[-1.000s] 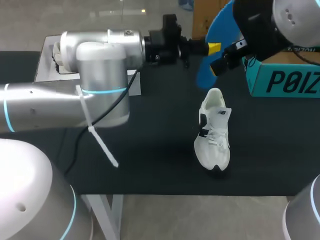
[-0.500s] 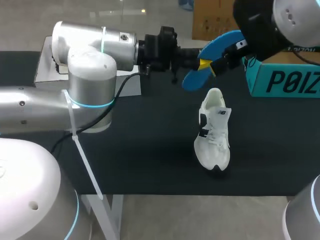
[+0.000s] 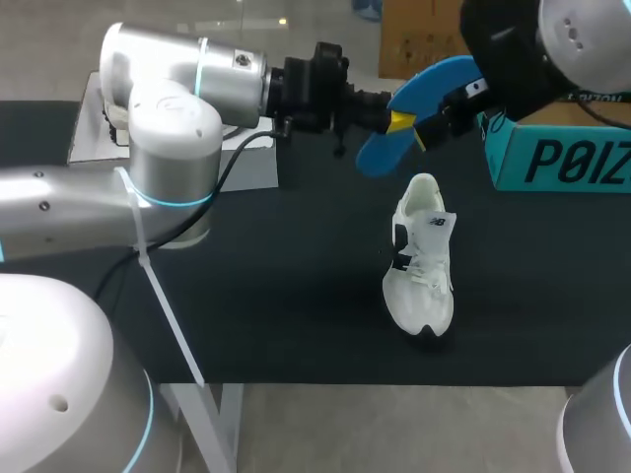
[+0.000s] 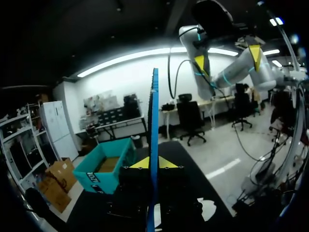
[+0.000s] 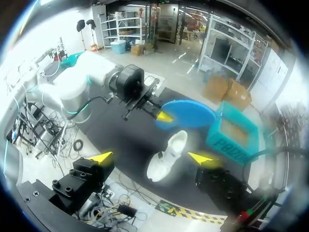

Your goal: Take the shoe out of the shoebox, open the shoe tongue, remove and reinsert the insole, then place the shoe into the shoebox

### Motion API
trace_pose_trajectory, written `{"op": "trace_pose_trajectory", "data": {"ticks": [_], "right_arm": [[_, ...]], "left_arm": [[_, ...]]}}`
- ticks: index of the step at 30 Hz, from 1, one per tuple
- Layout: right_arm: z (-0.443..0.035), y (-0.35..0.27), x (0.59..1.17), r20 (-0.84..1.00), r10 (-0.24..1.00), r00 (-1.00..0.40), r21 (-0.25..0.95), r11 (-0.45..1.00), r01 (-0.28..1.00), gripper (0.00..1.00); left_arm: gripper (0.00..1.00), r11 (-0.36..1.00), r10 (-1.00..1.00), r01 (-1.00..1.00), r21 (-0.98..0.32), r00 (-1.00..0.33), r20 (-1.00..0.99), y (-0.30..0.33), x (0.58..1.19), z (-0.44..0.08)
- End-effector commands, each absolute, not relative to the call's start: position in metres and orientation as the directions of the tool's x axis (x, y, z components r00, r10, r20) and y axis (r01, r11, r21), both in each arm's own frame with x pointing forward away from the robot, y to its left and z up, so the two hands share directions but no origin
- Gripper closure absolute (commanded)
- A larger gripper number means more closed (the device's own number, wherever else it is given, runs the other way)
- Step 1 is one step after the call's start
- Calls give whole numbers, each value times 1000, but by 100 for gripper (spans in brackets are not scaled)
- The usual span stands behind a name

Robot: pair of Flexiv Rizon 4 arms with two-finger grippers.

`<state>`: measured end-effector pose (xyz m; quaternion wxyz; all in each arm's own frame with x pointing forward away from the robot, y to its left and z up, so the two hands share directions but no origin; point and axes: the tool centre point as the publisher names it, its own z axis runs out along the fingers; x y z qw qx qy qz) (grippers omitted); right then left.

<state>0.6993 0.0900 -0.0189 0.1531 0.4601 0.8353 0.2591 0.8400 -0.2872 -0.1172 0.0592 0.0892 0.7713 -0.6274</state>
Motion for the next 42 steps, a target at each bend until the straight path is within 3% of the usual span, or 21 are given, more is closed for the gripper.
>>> {"op": "trace_pose_trajectory", "data": {"ticks": [1,6,9,15,25,27,42], "right_arm": [[-19,92,702,-17,849,-529,569,443,693,0],[-19,92,702,-17,849,-529,569,443,693,0],[-19,92,702,-17,849,-529,569,443,693,0],[-19,92,702,-17,849,-529,569,443,693,0],[-19,92,702,-17,849,-529,569,443,693,0],[-19,92,702,-17,849,-529,569,443,693,0],[-19,92,702,-17,849,-529,569,443,693,0]], "left_arm": [[100,199,64,212,-957,-977,-204,-287,840,-117],[100,187,72,282,-941,-959,-273,-284,843,-106],[100,244,117,550,-799,-835,-538,-276,846,-74],[100,123,184,817,-563,-576,-796,-279,826,-70],[100,-62,159,860,-507,-493,-856,-271,805,-102],[100,-27,187,810,-586,-572,-799,-270,807,-106],[100,-27,187,810,-586,-572,-799,-270,807,-106]]}}
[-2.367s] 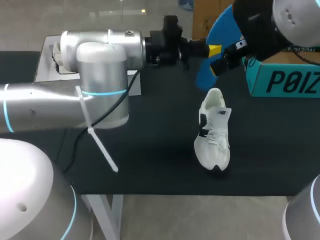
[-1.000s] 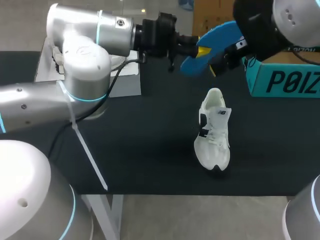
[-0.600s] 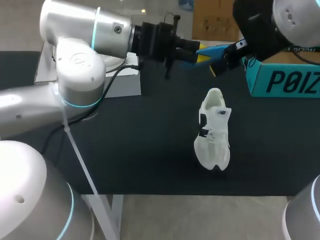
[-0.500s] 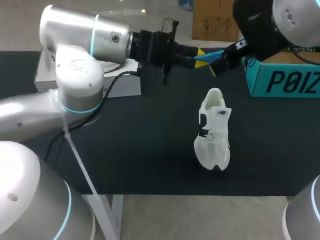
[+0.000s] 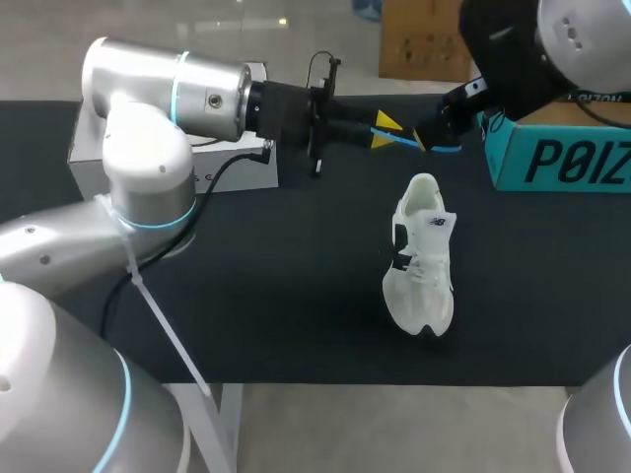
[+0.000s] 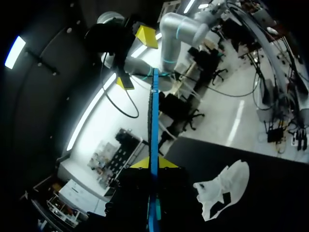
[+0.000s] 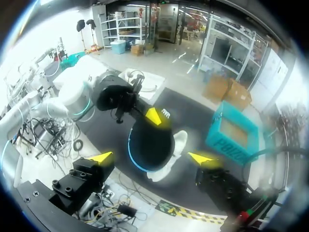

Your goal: Take the shoe out of the shoebox, open the shoe tongue, remove and reinsert the insole, then place the shoe into the shoebox

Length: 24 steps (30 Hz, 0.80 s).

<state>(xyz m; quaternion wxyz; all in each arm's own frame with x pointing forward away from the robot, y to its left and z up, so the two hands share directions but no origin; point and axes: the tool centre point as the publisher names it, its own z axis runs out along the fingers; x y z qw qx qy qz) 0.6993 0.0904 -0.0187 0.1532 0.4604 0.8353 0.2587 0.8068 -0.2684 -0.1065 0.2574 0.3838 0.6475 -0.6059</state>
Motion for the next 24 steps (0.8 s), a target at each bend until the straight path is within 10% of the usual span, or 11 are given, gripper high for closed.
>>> {"op": "trace_pose_trajectory", "data": {"ticks": [1,15,24], "right_arm": [[-19,92,702,-17,849,-529,569,443,693,0],[-19,92,702,-17,849,-529,569,443,693,0],[-19,92,702,-17,849,-529,569,443,693,0]], "left_arm": [[100,-27,187,810,-586,-572,-799,-270,807,-106],[100,-27,187,810,-586,-572,-799,-270,807,-106],[100,5,325,997,-72,-69,-943,-267,803,-69]]}}
